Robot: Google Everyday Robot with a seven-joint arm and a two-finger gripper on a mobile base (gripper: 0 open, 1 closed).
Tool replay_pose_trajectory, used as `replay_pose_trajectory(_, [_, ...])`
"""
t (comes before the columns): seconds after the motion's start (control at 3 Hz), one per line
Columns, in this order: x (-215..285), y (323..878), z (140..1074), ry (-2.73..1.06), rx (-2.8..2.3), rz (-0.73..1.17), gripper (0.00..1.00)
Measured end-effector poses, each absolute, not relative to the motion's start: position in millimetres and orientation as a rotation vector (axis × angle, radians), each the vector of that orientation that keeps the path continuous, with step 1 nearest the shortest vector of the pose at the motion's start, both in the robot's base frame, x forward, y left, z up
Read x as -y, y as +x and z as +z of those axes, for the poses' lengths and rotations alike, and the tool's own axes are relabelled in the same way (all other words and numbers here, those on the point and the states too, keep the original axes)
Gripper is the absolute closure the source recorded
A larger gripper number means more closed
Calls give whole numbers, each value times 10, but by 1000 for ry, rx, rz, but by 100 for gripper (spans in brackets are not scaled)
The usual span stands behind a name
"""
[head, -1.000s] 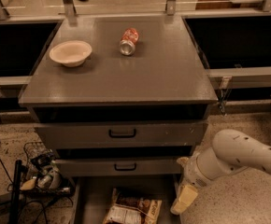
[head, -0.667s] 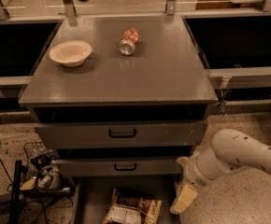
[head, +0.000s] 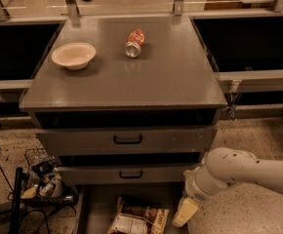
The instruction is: Pick brown chip bag from bottom drawer and place on counter
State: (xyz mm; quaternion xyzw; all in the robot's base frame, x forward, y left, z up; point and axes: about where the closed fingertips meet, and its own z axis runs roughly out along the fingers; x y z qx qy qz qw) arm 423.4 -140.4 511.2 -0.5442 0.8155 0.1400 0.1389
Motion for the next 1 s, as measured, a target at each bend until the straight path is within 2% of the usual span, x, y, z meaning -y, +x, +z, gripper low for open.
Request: replay_pose_trajectory(1.0, [1397,4310,4875,-1576,-2329,474,0])
